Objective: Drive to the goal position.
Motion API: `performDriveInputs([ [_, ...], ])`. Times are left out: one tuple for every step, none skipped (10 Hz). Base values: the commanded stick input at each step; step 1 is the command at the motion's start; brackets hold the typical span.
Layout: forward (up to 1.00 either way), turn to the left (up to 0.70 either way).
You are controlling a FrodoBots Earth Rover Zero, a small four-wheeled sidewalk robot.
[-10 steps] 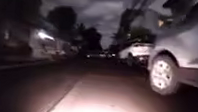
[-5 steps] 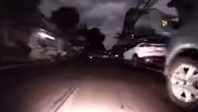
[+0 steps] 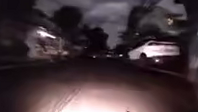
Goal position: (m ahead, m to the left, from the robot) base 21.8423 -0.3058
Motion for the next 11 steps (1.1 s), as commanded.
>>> performDriveInputs([
  [1.00, 0.16],
  [1.00, 0.01],
  [1.00, 0.00],
  [1.00, 0.00],
  [1.00, 0.00],
  [1.00, 0.00],
  [1.00, 0.00],
  [1.00, 0.00],
  [1.00, 0.00],
  [1.00, 0.00],
  [1.00, 0.00],
])
